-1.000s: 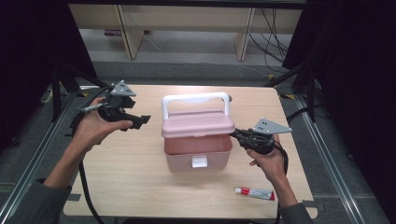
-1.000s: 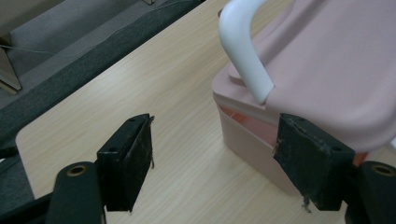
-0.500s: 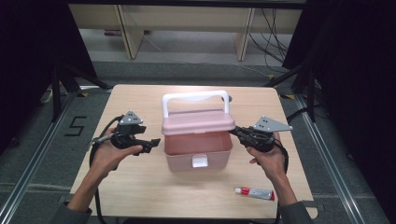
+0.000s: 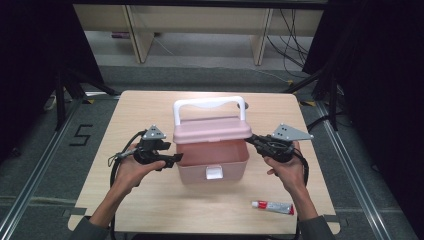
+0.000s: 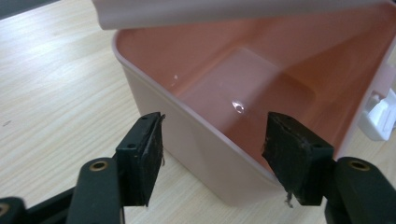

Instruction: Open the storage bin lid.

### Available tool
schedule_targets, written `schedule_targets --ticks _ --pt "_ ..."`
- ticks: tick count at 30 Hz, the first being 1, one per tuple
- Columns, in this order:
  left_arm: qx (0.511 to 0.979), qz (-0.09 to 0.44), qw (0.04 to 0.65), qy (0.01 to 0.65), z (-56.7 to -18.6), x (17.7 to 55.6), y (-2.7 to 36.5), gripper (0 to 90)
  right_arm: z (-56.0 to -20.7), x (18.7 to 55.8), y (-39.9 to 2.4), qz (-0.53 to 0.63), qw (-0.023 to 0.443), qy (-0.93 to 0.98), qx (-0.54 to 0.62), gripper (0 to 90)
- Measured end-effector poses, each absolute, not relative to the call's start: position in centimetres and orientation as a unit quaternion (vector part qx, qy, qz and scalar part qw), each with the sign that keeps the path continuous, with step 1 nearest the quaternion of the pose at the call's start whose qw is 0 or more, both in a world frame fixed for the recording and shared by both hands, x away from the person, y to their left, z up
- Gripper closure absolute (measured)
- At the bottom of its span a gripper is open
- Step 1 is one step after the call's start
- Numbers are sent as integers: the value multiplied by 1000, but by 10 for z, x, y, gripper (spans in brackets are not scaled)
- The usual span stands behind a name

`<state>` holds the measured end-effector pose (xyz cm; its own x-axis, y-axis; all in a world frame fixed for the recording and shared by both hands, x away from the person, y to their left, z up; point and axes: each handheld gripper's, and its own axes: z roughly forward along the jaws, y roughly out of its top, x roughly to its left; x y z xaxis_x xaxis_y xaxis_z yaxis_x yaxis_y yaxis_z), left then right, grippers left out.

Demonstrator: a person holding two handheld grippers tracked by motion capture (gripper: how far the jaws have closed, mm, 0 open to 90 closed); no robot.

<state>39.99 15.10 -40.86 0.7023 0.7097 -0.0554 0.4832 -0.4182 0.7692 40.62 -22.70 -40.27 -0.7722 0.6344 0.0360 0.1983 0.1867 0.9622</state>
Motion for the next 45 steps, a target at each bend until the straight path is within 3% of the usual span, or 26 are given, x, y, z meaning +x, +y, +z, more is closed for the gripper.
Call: schedule_targets --ticks 3,12,20,27,45 --pt "829 139 405 360 -413 401 148 445 -402 407 -227 574 193 745 278 883" --pt "837 149 401 341 -415 400 145 467 -399 409 -226 571 202 746 278 883" --pt "842 163 397 328 -413 398 148 551 -394 417 -223 578 217 739 269 887" --pt "843 161 397 324 -413 399 150 560 -393 420 -223 582 199 737 279 892" --pt "840 158 408 320 -412 392 153 600 -398 454 -224 586 211 723 300 896"
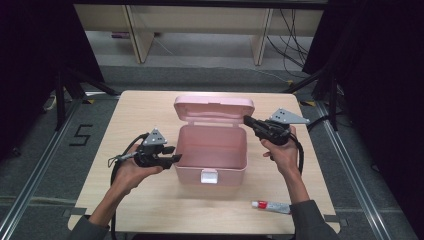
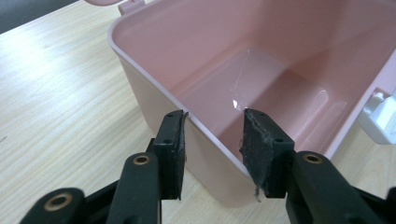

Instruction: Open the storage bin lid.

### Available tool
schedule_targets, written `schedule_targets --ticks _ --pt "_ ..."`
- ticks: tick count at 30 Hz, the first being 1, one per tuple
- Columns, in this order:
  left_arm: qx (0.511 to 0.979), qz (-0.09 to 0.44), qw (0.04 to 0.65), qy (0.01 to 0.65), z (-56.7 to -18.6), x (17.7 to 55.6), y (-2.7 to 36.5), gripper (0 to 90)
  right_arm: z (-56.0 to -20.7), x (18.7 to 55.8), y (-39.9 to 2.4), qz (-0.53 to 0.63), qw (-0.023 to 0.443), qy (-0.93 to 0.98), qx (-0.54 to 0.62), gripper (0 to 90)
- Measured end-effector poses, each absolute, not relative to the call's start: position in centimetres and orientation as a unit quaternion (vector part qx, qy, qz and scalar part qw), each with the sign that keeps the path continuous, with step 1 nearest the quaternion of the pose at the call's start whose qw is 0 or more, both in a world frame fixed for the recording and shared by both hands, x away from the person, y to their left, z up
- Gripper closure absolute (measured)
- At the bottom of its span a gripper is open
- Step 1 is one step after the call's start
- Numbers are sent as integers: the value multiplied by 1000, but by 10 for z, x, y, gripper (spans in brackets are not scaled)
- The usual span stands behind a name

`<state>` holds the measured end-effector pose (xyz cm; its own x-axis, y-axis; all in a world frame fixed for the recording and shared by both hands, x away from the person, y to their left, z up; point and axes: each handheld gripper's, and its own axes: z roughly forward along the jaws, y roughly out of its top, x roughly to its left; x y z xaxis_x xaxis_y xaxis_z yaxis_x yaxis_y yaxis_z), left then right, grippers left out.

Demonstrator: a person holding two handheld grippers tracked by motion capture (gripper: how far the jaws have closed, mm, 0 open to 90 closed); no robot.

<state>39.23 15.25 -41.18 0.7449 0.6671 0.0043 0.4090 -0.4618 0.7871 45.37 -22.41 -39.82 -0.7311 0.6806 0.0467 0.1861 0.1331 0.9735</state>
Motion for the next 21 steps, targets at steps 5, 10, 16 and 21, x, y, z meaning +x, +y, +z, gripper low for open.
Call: schedule_targets --ticks 5,10,16,21 --pt "839 158 411 320 -412 390 152 600 -405 462 -222 580 216 721 311 896" --pt "840 160 411 316 -412 388 152 599 -411 470 -221 575 219 722 316 895" --pt "839 161 413 316 -413 386 152 600 -416 481 -222 570 231 723 315 896" --pt "839 159 414 315 -413 386 153 600 -420 486 -221 570 223 723 322 895"
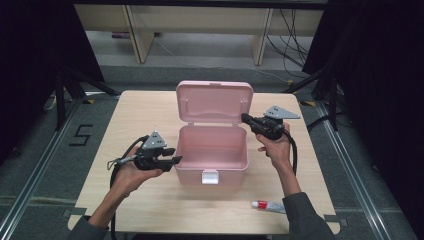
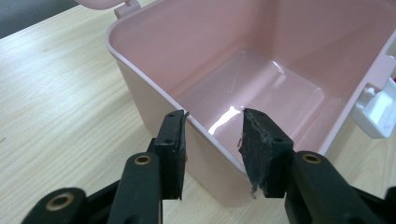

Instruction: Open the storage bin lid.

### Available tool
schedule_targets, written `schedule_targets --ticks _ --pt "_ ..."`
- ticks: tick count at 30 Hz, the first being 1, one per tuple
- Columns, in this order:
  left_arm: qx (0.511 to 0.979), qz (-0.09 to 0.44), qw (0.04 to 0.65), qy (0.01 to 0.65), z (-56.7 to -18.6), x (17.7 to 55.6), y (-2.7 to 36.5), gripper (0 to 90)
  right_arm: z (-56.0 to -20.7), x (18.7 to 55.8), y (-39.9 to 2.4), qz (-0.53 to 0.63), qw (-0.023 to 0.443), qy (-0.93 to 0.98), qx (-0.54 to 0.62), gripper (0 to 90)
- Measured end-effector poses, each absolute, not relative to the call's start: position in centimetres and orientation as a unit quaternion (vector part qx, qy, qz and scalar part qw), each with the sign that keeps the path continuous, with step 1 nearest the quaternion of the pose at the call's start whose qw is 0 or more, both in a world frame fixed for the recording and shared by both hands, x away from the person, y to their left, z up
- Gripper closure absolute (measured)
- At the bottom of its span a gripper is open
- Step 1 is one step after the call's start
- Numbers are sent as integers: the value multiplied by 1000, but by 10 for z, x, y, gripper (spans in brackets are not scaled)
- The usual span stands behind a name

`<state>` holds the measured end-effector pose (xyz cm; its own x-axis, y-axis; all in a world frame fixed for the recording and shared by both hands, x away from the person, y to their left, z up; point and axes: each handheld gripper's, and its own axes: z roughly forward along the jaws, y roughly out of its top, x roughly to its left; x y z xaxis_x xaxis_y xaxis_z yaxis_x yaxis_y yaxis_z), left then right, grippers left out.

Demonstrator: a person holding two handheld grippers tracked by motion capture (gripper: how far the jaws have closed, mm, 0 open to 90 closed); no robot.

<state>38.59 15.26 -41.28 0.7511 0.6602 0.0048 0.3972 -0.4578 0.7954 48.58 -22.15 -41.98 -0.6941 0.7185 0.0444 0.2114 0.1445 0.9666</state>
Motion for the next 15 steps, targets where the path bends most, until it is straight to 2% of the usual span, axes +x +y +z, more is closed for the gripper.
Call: schedule_targets --ticks 2,3,15 --pt "839 159 415 315 -413 386 153 601 -421 487 -220 573 217 719 329 895" --pt "839 159 415 315 -413 386 153 601 -421 485 -219 570 199 719 345 896" --pt "837 163 416 316 -413 384 152 601 -425 495 -218 576 199 712 350 900"
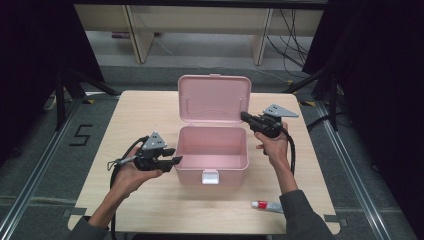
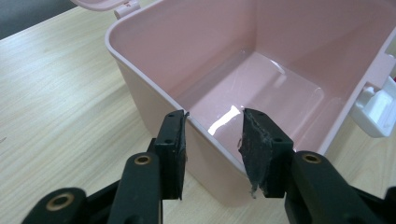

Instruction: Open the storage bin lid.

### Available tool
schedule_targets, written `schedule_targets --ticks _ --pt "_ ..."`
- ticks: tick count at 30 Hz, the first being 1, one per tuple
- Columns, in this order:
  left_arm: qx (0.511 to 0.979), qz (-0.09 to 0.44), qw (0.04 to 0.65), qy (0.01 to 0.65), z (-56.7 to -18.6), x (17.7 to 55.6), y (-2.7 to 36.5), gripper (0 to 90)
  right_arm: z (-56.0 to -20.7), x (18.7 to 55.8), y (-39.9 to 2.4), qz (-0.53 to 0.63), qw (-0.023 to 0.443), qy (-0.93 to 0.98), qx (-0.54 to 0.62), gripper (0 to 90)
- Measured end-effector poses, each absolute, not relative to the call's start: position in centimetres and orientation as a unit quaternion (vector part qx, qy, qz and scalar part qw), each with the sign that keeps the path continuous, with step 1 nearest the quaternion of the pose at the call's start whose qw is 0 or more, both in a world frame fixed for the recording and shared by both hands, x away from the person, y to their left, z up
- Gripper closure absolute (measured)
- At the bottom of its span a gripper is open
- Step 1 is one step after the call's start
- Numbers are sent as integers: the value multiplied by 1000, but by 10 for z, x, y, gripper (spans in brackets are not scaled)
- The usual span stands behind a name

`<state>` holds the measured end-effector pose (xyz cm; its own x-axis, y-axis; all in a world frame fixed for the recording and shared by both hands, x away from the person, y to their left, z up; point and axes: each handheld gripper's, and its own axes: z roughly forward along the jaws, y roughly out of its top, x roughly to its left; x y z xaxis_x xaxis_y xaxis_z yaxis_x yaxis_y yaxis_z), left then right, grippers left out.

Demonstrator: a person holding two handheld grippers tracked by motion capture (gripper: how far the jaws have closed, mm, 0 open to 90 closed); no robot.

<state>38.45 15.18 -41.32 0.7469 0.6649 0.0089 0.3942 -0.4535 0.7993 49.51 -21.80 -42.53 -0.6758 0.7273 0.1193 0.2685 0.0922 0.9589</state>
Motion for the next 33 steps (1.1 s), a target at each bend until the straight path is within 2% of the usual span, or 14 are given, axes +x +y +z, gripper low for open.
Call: schedule_targets --ticks 2,4,10,14,18,21,23,33 --pt "837 163 416 316 -413 384 152 601 -426 497 -219 571 210 713 349 900" --pt "837 163 416 315 -413 384 152 601 -427 498 -217 575 196 712 353 900" --pt "836 160 419 316 -413 384 152 600 -430 501 -215 575 197 706 364 882" --pt "832 145 427 324 -413 385 155 599 -432 503 -217 574 209 703 364 842" --pt "834 147 423 322 -413 385 154 598 -432 501 -216 566 196 698 392 796" --pt "833 142 427 322 -412 384 155 596 -429 501 -222 567 211 695 388 762" --pt "832 140 428 325 -412 383 155 592 -421 493 -224 572 196 690 398 727" --pt "833 135 429 323 -412 383 155 593 -397 458 -235 534 211 729 374 642"
